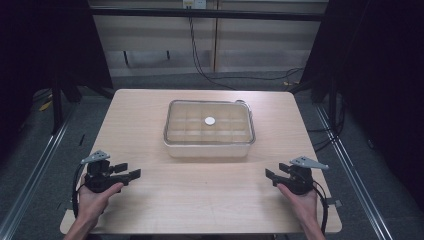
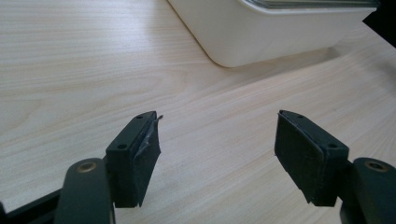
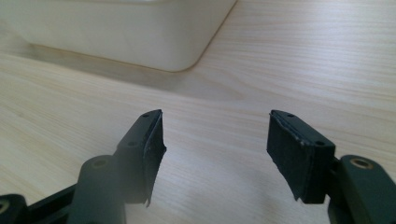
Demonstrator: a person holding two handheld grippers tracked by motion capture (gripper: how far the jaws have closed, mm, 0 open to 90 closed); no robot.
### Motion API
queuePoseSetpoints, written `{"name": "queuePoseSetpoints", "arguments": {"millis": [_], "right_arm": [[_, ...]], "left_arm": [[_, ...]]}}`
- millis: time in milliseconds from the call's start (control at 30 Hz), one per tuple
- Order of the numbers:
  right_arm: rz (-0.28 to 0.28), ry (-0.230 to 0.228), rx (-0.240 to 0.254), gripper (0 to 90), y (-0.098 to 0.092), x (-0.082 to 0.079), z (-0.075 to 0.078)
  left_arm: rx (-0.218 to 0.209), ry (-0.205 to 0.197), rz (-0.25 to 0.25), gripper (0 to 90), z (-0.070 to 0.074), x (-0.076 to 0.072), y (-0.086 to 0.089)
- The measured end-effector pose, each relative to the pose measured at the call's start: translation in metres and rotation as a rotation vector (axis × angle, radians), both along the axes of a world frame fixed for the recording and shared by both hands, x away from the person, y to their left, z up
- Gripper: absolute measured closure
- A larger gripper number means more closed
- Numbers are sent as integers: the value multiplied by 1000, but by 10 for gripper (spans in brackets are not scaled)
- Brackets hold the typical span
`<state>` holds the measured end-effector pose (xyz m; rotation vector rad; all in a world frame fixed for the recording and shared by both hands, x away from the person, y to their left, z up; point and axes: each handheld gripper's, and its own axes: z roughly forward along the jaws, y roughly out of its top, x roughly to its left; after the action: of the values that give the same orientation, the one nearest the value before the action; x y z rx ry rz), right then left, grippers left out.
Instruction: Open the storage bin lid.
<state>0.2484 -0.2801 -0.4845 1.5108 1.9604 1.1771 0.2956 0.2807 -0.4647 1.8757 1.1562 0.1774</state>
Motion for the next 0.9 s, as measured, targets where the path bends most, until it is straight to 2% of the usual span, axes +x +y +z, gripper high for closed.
{"name": "queuePoseSetpoints", "arguments": {"millis": [100, 133, 267, 500, 633, 800, 900], "right_arm": [[11, 10, 11, 370, -1, 2, -1], [10, 15, 13, 373, -1, 2, -2], [29, 27, 37, 376, -1, 3, -2], [47, 22, 60, 400, -2, 3, 4], [59, 25, 61, 400, -1, 3, 7], [67, 32, 57, 389, 1, 8, 9], [66, 30, 56, 383, 0, 10, 11]], "left_arm": [[4, -8, 19, 316, 0, 1, 0], [1, 8, 14, 316, -2, 3, 1], [0, 17, 16, 316, -3, 4, 1], [7, 12, -15, 322, -3, 2, -3], [9, 14, -35, 323, -3, 5, -9], [-11, 11, -34, 326, -2, 11, -15], [2, 4, -51, 326, 0, 13, -19]]}}
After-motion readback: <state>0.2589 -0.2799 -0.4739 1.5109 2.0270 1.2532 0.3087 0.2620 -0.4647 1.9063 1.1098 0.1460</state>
